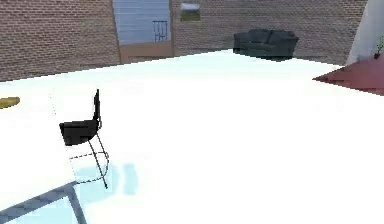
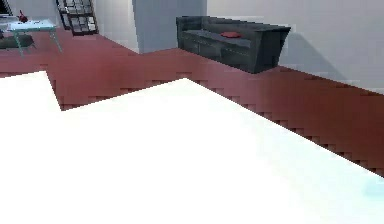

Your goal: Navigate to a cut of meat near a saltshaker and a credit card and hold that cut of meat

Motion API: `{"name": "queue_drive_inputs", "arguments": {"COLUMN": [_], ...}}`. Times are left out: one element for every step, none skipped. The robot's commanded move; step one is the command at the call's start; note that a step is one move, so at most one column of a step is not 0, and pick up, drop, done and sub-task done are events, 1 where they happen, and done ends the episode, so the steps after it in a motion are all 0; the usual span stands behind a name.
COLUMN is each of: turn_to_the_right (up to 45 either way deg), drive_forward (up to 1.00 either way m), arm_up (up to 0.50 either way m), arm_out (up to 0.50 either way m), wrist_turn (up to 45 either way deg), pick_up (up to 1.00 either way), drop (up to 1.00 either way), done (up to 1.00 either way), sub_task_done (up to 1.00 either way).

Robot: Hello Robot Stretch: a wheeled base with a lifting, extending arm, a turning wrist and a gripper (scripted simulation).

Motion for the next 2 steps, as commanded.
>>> {"name": "queue_drive_inputs", "arguments": {"turn_to_the_right": [-3.0,0.0], "drive_forward": [0.00,1.00], "arm_up": [0.00,0.00], "arm_out": [0.00,0.00], "wrist_turn": [0.0,0.0], "pick_up": [0.00,0.00], "drop": [0.00,0.00], "done": [0.00,0.00], "sub_task_done": [0.00,0.00]}}
